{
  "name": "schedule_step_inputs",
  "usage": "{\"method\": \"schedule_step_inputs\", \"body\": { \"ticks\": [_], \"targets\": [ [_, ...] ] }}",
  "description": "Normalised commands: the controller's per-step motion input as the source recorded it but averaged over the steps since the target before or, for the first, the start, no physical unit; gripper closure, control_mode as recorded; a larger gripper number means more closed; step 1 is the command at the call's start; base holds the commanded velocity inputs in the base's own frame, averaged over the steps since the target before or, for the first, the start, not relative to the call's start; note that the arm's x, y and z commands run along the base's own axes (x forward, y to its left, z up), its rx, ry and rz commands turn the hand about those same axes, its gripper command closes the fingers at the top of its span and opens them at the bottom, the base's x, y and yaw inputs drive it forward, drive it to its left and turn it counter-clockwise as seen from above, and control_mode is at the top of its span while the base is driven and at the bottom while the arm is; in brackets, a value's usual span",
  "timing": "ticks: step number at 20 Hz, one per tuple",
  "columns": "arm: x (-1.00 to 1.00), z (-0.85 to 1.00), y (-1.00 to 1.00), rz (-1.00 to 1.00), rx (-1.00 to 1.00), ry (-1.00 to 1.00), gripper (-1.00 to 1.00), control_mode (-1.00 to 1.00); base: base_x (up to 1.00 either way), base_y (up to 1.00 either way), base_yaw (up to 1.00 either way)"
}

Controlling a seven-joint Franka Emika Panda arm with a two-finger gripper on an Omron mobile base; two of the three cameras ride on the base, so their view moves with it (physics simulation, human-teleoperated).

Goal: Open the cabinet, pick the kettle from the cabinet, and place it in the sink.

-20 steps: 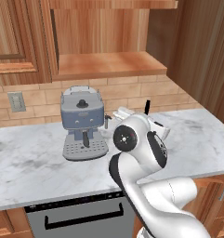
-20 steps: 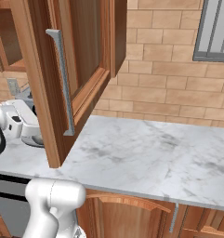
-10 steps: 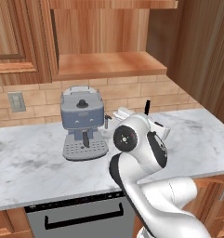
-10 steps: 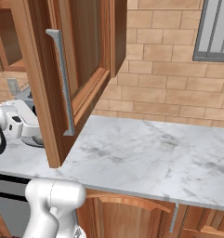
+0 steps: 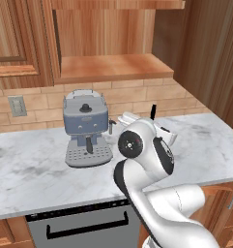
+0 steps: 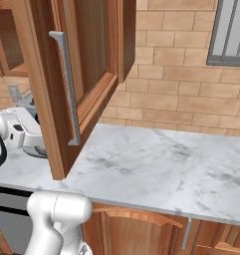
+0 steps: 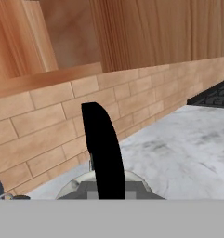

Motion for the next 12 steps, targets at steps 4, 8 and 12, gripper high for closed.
{"method": "schedule_step_inputs", "body": {
  "ticks": [4, 8, 12],
  "targets": [
    [0.00, 0.00, 0.00, 0.00, 0.00, 0.00, 1.00, 1.00, 0.00, 0.00, 0.00],
    [0.00, 0.00, 0.00, 0.00, 0.00, 0.00, 1.00, 1.00, 0.00, 0.00, 0.00],
    [0.00, 0.00, 0.00, 0.00, 0.00, 0.00, 1.00, 1.00, -0.01, 0.00, 0.00]
  ]
}}
